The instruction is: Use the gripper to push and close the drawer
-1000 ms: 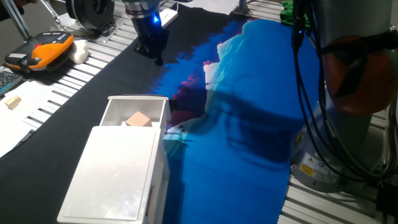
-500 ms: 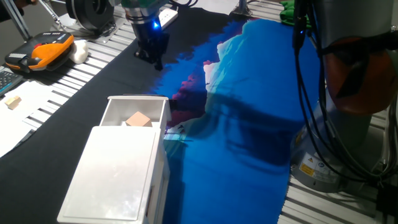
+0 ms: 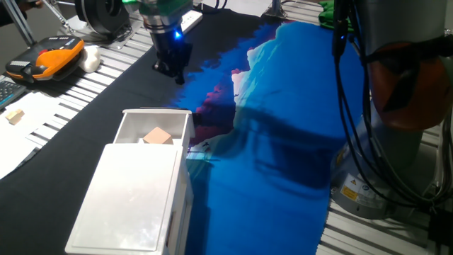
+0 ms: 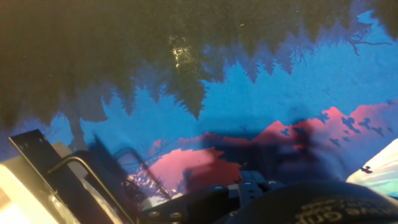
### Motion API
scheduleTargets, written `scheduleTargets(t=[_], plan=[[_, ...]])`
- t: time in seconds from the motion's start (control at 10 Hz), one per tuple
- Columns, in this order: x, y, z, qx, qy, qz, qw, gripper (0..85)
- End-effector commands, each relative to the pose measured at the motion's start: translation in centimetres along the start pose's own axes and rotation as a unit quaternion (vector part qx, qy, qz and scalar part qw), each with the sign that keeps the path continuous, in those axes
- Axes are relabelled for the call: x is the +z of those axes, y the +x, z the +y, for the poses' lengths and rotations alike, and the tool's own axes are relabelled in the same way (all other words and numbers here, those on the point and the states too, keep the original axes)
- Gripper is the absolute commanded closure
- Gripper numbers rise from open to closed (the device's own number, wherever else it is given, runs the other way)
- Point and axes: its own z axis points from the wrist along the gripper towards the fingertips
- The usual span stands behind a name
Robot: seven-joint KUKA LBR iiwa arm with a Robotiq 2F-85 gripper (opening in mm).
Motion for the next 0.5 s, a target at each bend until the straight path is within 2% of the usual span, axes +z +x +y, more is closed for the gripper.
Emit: scheduleTargets(t=[0.0,0.4], plan=[[0.0,0.1,0.1,0.002,0.001,-0.001,1.0000,85.0],[0.7,0.8,1.2,0.012,0.002,-0.006,0.9999,85.0]])
